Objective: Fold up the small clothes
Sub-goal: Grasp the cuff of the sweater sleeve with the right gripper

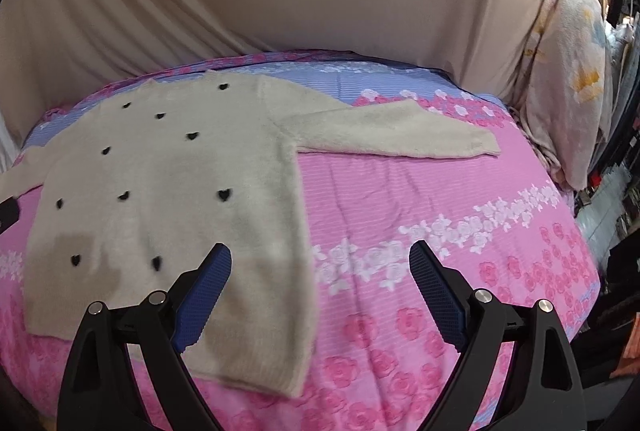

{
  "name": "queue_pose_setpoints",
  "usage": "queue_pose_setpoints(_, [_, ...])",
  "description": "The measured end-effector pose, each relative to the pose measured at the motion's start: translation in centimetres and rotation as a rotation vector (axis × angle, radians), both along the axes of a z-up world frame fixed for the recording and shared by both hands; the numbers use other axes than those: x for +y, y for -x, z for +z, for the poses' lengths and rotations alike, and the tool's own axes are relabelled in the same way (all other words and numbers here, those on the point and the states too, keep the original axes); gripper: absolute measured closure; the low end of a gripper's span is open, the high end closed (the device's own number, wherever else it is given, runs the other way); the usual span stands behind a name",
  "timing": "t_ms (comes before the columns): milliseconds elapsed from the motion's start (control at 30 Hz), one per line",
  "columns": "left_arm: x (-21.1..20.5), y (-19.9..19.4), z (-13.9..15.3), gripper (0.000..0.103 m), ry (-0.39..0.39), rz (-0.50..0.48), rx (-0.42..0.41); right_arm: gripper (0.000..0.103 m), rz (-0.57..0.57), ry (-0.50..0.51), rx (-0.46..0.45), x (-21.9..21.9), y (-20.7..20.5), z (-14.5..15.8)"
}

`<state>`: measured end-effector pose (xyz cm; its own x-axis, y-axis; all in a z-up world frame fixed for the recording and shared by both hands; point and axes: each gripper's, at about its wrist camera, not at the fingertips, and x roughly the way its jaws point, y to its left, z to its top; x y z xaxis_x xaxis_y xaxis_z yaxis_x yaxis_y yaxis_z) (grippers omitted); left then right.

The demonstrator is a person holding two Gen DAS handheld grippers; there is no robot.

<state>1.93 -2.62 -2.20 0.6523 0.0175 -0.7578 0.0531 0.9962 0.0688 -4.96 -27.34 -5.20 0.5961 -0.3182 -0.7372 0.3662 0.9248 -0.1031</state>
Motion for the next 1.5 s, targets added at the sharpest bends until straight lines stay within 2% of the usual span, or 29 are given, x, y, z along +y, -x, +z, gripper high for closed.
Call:
queue_pose_setpoints(233, [-2.4, -1.8, -0.7, 0.005, 0.038, 0.047, 0.047, 0.015, -0.231, -0.068, -0.003, -17.3, -4.1, -0.9])
queue_pose_setpoints(367, [-4.0, -2.1, -1.0, 0.005, 0.047, 0.073, 0.055, 0.015, -0.351, -0.159, -0.037, -27.6, -7.5, -3.0])
queue_pose_setpoints(433, [-4.7, -2.3, -1.2, 0.005, 0.043, 0.096, 0.065, 0.015, -0.4, -0.224, -0.075, -31.7, -8.8, -4.6])
queue_pose_setpoints(633, [-5.9, -2.3, -1.8, 0.005, 0.017, 0.148, 0.08, 0.015, -0.554, -0.371, -0.045, -39.8, -12.5, -9.6])
queue_pose_setpoints(700, [-6.2, -2.2, -2.0, 0.005, 0.001, 0.162, 0.089, 0.021, -0.578, -0.429, -0.046, -41.3, -13.5, -10.9])
queue_pose_setpoints(767, [-6.2, -2.2, -2.2, 0.005, 0.001, 0.172, 0.099, 0.044, -0.583, -0.486, -0.056, -42.3, -14.2, -11.8])
queue_pose_setpoints(800, [-6.2, -2.2, -2.4, 0.005, 0.0, 0.179, 0.105, 0.052, -0.596, -0.462, -0.066, -42.1, -14.3, -11.7])
queue_pose_setpoints(833, [-6.1, -2.1, -2.4, 0.005, 0.0, 0.181, 0.109, 0.083, -0.579, -0.47, -0.077, -42.1, -14.6, -11.7])
queue_pose_setpoints(867, [-6.1, -2.2, -2.5, 0.005, 0.0, 0.181, 0.113, 0.091, -0.557, -0.515, -0.076, -42.2, -15.0, -11.8])
queue_pose_setpoints(933, [-5.9, -2.4, -2.6, 0.005, -0.001, 0.18, 0.116, 0.093, -0.562, -0.541, -0.124, -41.7, -14.7, -10.6])
queue_pose_setpoints(1033, [-5.3, -2.7, -2.3, 0.005, 0.02, 0.173, 0.111, 0.093, -0.486, -0.583, -0.266, -39.1, -13.7, -5.8])
queue_pose_setpoints(1133, [-4.5, -3.2, -1.9, 0.005, 0.046, 0.149, 0.099, 0.093, -0.345, -0.585, -0.366, -34.5, -13.4, 0.3])
queue_pose_setpoints(1233, [-3.3, -3.5, -1.2, 0.005, 0.08, 0.124, 0.08, 0.093, -0.148, -0.551, -0.428, -27.6, -14.6, 7.0])
queue_pose_setpoints(1367, [-1.0, -3.9, -0.5, 0.005, 0.124, 0.093, 0.064, 0.093, 0.102, -0.52, -0.437, -16.3, -18.5, 13.1])
queue_pose_setpoints(1433, [0.5, -3.9, -0.2, 0.005, 0.136, 0.089, 0.055, 0.093, 0.206, -0.487, -0.403, -9.9, -21.0, 14.1])
queue_pose_setpoints(1500, [2.4, -3.9, 0.2, 0.005, 0.146, 0.094, 0.043, 0.093, 0.283, -0.476, -0.35, -4.4, -23.7, 13.6])
